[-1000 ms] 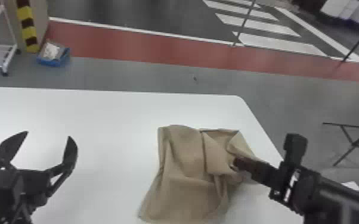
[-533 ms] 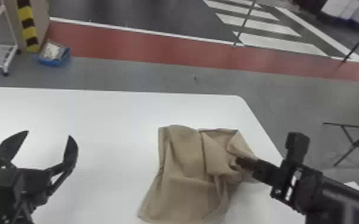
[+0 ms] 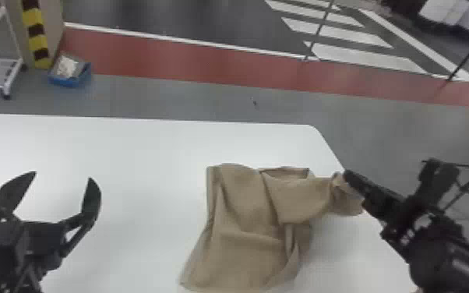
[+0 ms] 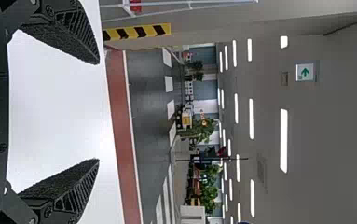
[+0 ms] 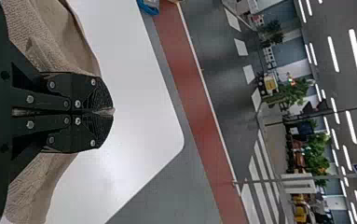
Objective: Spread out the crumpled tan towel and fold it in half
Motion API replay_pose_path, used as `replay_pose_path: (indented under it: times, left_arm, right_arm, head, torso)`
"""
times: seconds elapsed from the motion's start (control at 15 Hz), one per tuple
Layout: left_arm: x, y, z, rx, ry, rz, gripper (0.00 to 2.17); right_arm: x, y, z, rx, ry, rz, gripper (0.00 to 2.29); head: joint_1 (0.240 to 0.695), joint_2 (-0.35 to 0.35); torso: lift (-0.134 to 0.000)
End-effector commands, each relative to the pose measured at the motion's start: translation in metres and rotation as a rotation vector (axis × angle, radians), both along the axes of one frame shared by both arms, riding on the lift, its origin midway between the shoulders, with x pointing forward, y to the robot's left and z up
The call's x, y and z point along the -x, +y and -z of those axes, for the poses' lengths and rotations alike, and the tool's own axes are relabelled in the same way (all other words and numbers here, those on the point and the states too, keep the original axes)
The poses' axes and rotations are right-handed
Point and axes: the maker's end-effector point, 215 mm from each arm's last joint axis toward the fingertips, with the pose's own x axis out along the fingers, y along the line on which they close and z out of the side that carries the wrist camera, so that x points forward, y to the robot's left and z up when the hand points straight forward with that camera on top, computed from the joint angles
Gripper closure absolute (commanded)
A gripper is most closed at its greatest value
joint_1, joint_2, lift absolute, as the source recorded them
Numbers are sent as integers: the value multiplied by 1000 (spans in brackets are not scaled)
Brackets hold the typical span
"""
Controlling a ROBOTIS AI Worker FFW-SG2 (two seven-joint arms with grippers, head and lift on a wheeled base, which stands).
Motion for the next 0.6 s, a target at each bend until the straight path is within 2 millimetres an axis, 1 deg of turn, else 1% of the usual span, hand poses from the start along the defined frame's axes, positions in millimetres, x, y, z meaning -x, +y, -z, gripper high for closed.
replay_pose_path:
  times: [0.0, 0.07, 0.13, 0.2, 0.27, 0.33, 0.4, 0.47, 0.53]
  left_arm:
    - [3, 0, 0, 2, 5, -2, 137]
    - [3, -1, 2, 1, 14, -1, 137]
    - [4, -3, 8, 1, 34, 2, 137]
    - [10, -13, 17, 5, 69, 17, 137]
    - [16, -22, 20, 19, 79, 32, 137]
    - [19, -35, 21, 48, 89, 50, 137]
    - [22, -48, 24, 83, 108, 76, 137]
    - [27, -65, 28, 99, 142, 112, 134]
    - [36, -79, 29, 120, 185, 148, 137]
  right_arm:
    - [8, -34, 6, 44, -36, 65, 1139]
    - [16, -47, 18, 37, -25, 92, 1139]
    - [23, -56, 25, 52, -29, 110, 1139]
    - [32, -70, 35, 65, -18, 148, 1139]
    - [39, -79, 45, 57, -15, 172, 1139]
    - [44, -83, 57, 36, -2, 187, 1139]
    - [46, -86, 58, 36, 0, 194, 1139]
    - [47, -86, 58, 38, -1, 194, 1139]
    - [46, -86, 56, 43, -4, 191, 1139]
  head:
    - [695, -350]
    - [695, -350]
    - [695, -350]
    - [695, -350]
    - [695, -350]
    - [695, -350]
    - [695, -350]
    - [695, -350]
    - [695, -350]
  torso:
    - [-124]
    - [-124]
    - [-124]
    - [-124]
    - [-124]
    - [-124]
    - [-124]
    - [-124]
    - [-124]
